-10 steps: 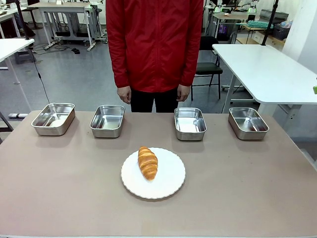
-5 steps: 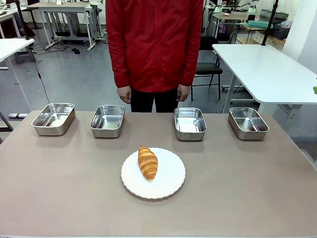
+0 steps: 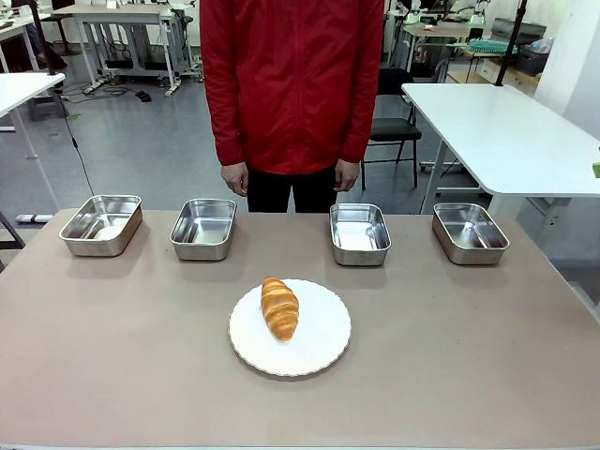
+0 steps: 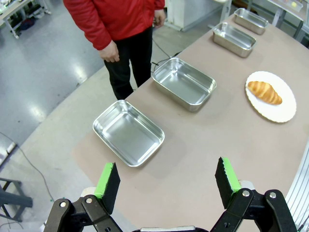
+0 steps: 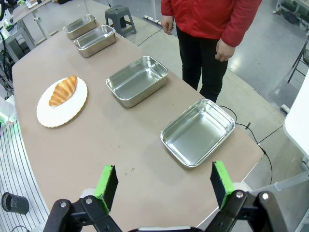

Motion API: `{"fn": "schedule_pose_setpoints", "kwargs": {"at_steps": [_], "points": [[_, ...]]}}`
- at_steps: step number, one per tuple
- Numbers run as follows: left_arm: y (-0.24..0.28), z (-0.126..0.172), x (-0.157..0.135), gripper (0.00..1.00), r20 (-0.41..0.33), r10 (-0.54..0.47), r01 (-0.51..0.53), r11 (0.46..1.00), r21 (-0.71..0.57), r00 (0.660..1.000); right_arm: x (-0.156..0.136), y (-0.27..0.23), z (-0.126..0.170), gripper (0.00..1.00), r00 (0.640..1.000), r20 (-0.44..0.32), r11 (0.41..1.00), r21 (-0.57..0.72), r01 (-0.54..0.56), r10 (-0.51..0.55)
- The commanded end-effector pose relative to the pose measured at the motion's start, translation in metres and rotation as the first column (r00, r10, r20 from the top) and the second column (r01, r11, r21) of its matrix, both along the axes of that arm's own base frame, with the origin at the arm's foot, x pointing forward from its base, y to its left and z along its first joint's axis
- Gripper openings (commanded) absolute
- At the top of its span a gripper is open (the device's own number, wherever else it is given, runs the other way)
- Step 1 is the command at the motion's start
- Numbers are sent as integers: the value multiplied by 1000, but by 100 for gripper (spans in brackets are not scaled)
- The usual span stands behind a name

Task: Place the bread in the container.
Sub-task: Place the Butter Roll into the Airtight Container indicated by the human.

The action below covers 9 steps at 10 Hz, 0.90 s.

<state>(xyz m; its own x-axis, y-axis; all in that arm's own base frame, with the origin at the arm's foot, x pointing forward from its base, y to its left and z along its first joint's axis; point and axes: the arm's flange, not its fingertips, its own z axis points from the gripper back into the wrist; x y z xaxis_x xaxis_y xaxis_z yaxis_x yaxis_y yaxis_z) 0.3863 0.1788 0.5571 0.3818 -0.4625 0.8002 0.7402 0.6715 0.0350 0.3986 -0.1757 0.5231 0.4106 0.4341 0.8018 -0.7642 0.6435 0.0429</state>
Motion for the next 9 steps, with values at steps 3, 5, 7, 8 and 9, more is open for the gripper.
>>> {"fn": "schedule_pose_setpoints", "kwargs": {"at_steps": [3,5,7,8,9], "points": [[1,0,-1,100,2,1,-1,1000,-3,1000,1,1,-1,100,1000,12,1000,10,-3,3],[1,0,-1,100,2,1,-1,1000,-3,1000,1,1,-1,100,1000,12,1000,10,-3,3],[1,0,-1,100,2,1,-1,1000,-3,1000,1,1,-1,100,1000,12,1000,10,-3,3],[1,0,-1,100,2,1,-1,1000,-3,1000,1,1,-1,100,1000,12,1000,10,-3,3],[1,0,-1,100,2,1,-1,1000,-3,1000,1,1,-1,100,1000,12,1000,10,-3,3]]}}
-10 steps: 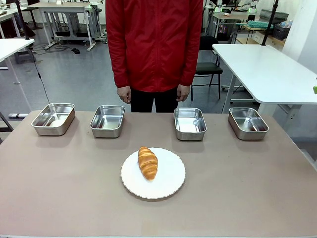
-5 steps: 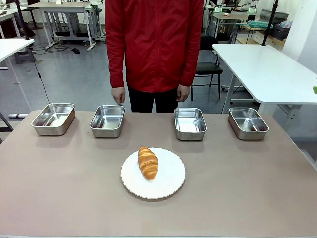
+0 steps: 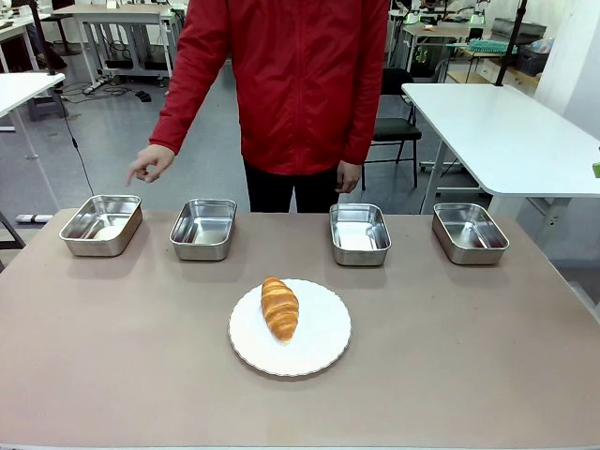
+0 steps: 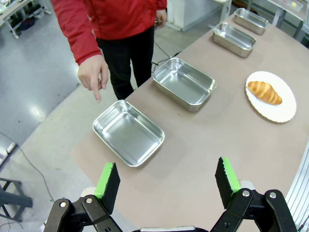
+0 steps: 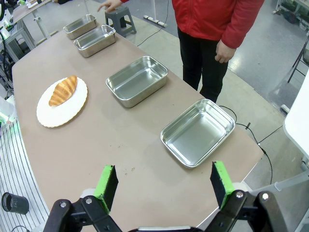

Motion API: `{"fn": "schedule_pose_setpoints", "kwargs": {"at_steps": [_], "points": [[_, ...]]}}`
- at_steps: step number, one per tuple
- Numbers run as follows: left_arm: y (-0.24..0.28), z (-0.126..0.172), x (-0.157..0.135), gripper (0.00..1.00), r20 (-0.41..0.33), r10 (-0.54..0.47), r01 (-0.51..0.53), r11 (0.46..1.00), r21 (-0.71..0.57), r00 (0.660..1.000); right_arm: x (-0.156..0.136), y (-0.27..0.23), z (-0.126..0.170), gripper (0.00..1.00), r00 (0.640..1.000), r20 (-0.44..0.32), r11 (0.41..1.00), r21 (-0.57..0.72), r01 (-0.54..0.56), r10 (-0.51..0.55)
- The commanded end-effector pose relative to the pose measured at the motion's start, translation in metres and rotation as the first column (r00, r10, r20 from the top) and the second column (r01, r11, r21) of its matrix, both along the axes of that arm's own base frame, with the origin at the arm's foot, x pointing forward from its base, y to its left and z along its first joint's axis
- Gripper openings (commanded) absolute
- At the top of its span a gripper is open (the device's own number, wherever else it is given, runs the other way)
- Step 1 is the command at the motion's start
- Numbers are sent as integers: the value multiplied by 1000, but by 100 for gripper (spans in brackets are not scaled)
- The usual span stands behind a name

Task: Place the bread in the container.
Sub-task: Place the Butter Roll into the Airtight Container indicated by the human.

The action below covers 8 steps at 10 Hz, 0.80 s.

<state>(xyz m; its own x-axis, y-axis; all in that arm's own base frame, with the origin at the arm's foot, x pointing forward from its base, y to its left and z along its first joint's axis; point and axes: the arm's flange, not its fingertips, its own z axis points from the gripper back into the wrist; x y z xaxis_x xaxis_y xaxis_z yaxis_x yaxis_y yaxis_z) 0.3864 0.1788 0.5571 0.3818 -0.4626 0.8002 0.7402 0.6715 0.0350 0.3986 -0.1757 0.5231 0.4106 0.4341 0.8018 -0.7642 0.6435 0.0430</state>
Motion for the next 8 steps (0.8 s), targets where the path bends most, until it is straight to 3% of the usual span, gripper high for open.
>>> {"fn": "schedule_pose_setpoints", "kwargs": {"at_steps": [1,8], "points": [[1,0,-1,100,2,1,-1,1000,-3,1000,1,1,-1,100,1000,12,1000,10,-3,3],[1,0,-1,100,2,1,-1,1000,-3,1000,1,1,-1,100,1000,12,1000,10,-3,3]]}}
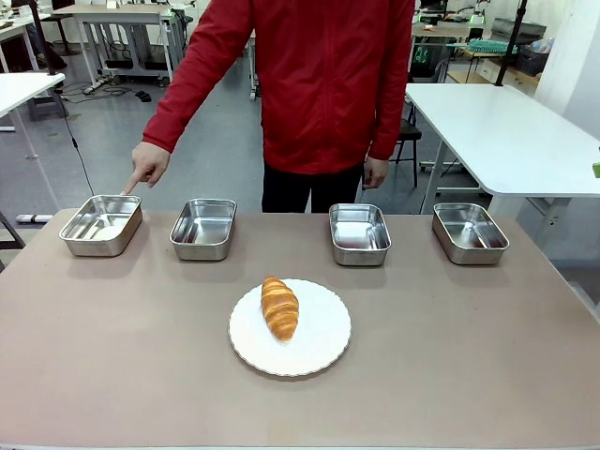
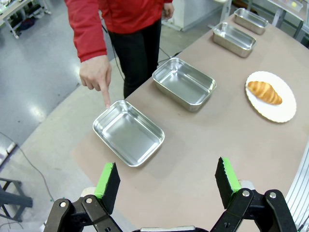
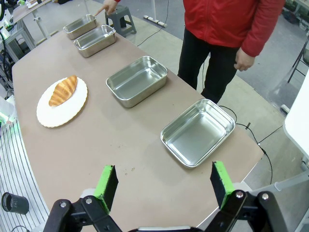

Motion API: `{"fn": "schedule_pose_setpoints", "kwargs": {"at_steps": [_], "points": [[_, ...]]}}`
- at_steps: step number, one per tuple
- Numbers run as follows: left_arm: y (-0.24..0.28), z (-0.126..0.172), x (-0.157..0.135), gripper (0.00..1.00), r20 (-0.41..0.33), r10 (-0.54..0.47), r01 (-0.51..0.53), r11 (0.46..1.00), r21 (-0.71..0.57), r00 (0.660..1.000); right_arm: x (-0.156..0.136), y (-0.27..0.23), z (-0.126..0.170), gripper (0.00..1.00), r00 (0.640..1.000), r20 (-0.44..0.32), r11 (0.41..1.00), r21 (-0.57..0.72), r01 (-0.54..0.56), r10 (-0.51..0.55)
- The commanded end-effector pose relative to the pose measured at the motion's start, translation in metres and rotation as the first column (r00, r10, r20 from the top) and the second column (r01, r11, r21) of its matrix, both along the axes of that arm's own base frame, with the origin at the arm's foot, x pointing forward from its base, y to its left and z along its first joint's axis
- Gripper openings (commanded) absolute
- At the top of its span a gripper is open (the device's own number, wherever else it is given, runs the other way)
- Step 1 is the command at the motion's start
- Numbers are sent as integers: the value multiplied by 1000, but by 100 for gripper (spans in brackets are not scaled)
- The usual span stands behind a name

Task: Place the bread in the container.
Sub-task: Place the Butter Roll into the Airtight Container indicated by the human.

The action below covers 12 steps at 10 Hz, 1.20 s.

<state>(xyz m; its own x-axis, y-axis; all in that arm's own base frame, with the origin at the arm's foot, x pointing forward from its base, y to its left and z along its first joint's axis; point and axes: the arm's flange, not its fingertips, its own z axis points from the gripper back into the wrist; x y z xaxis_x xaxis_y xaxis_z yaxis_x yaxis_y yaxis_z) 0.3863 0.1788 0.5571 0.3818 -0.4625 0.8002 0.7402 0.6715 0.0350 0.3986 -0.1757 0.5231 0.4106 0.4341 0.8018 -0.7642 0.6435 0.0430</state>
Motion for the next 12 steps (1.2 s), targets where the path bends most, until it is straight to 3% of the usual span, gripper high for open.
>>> {"fn": "schedule_pose_setpoints", "kwargs": {"at_steps": [1,9,11,12], "points": [[1,0,-1,100,2,1,-1,1000,-3,1000,1,1,-1,100,1000,12,1000,10,-3,3],[0,0,0,100,0,0,0,1000,0,1000,1,1,-1,100,1000,12,1000,10,-3,3],[-15,14,20,100,-45,78,-79,997,-27,996,1,1,-1,100,1000,12,1000,10,-3,3],[-31,20,31,100,-67,63,-64,998,-12,996,1,1,-1,100,1000,12,1000,10,-3,3]]}}
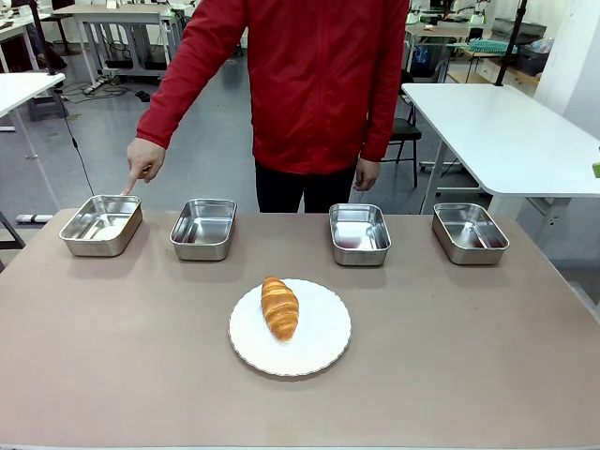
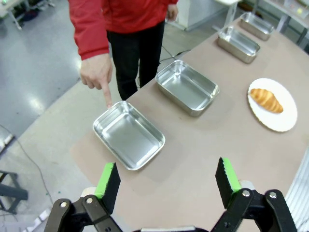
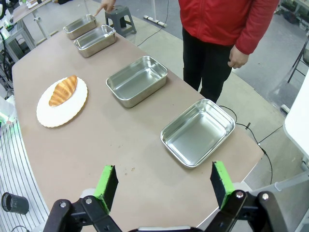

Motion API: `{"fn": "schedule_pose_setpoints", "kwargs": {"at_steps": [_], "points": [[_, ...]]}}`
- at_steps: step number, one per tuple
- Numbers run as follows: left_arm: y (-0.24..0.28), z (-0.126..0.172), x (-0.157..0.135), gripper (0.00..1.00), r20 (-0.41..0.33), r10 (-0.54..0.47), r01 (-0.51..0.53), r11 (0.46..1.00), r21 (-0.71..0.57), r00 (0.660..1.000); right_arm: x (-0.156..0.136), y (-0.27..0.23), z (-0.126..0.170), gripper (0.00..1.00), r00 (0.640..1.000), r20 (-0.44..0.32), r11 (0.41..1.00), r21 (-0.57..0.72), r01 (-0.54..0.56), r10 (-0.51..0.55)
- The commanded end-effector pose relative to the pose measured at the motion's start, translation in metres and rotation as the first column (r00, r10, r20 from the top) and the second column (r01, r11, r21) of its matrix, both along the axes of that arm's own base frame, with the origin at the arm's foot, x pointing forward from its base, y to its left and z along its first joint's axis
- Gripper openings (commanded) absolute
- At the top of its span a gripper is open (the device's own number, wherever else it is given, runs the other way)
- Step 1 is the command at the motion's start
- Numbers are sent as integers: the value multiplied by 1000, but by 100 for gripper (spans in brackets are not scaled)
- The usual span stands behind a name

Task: Place the bread in the container.
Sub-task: Place the Butter Roll into the Airtight Container indicated by the human.

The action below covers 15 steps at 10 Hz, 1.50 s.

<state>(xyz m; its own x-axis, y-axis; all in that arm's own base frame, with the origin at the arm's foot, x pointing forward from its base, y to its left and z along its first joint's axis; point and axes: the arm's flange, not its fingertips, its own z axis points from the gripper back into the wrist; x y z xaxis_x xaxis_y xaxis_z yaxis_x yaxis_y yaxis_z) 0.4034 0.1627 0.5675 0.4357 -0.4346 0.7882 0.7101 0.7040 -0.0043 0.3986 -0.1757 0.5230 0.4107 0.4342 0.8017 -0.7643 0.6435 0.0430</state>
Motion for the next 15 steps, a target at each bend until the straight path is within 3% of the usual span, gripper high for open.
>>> {"fn": "schedule_pose_setpoints", "kwargs": {"at_steps": [1,3,5,6,9,10,11,15], "points": [[-41,14,29,100,-68,-14,14,1000,5,998,1,1,-1,100,1000,12,1000,10,-3,3],[-108,14,54,100,-185,-26,27,1000,4,982,1,1,-1,100,1000,12,1000,10,-3,3],[-202,-10,76,100,-335,11,5,999,47,942,1,1,-1,100,1000,12,1000,10,-3,3],[-245,-25,81,100,-380,79,-42,993,106,921,1,1,-1,100,1000,12,1000,10,-3,3],[-313,-76,65,100,-474,212,-163,976,144,855,1,1,-1,100,1000,12,1000,10,-3,3],[-308,-81,51,100,-480,187,-131,980,147,857,1,1,-1,100,1000,12,1000,10,-3,3],[-322,-73,69,100,-437,160,-108,984,143,885,1,1,-1,100,1000,12,1000,10,-3,3],[-325,-77,66,100,-455,176,-124,982,141,873,1,1,-1,100,1000,12,1000,10,-3,3]]}}
